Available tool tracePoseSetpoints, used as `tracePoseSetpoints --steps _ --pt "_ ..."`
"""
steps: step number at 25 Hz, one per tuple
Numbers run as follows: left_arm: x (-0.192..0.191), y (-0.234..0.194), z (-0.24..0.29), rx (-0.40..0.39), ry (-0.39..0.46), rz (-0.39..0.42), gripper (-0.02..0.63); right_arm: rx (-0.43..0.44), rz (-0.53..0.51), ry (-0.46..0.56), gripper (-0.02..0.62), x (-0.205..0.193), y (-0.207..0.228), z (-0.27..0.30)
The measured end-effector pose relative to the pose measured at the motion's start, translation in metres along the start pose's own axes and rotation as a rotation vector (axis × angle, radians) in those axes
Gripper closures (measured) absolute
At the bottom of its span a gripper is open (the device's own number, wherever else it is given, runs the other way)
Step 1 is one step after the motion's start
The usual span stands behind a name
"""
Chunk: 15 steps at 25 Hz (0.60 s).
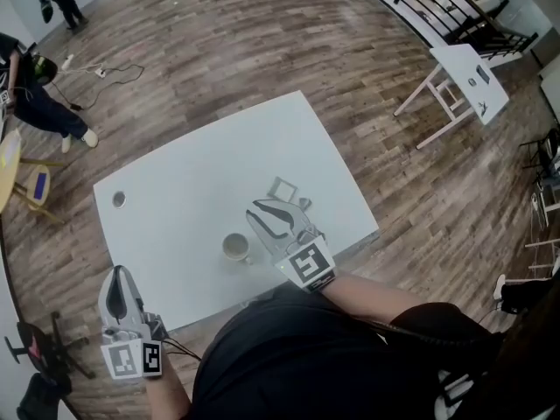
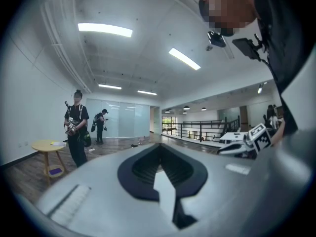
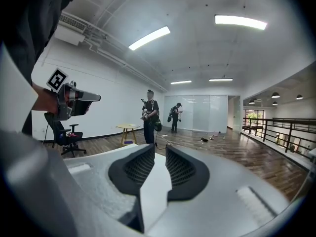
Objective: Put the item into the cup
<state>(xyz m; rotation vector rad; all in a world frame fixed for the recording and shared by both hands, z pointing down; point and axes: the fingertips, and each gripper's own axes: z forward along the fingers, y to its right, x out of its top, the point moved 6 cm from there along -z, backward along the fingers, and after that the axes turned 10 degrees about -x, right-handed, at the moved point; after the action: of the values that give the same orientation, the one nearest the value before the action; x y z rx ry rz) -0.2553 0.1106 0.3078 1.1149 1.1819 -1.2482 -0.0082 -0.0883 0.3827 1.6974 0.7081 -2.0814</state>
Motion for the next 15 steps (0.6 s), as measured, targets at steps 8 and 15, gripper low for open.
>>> tracePoseSetpoints --steps 8,15 --pt "-0.005 -0.002 -0.003 0.001 -0.007 -0.013 0.607 0.003 0.025 -0.006 0.52 -0.004 -0.003 0.001" --pt "-0.006 -0.007 -0.004 -0.007 -0.002 -0.017 0.607 -0.024 0.012 -0.051 0.518 -0.012 -0.003 -0.004"
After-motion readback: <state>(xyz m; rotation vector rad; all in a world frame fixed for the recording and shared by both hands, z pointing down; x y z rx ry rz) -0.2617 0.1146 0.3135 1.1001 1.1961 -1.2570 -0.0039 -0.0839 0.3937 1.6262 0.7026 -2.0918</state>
